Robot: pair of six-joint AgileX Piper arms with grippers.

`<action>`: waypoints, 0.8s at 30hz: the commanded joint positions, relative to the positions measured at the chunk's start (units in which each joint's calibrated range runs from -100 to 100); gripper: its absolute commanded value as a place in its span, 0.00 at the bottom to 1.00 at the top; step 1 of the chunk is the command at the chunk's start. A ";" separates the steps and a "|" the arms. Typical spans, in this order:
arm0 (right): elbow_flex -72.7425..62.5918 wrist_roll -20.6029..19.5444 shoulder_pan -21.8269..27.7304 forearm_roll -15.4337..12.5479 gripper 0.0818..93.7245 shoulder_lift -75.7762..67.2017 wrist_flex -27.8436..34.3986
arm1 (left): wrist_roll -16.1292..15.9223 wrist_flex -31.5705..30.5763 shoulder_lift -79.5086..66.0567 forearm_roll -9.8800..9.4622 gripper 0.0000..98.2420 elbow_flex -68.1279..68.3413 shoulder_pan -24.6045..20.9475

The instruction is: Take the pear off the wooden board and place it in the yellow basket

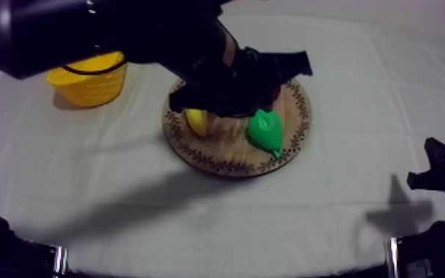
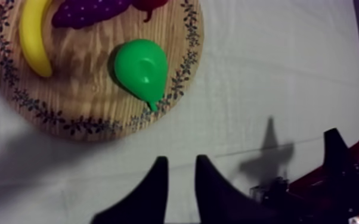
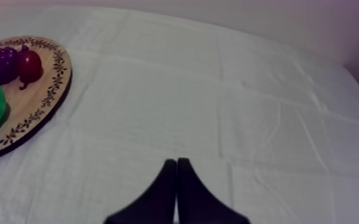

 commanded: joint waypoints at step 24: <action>0.03 0.00 0.09 0.00 0.00 0.01 0.01 | 2.72 9.72 11.72 -3.28 0.73 -12.40 0.11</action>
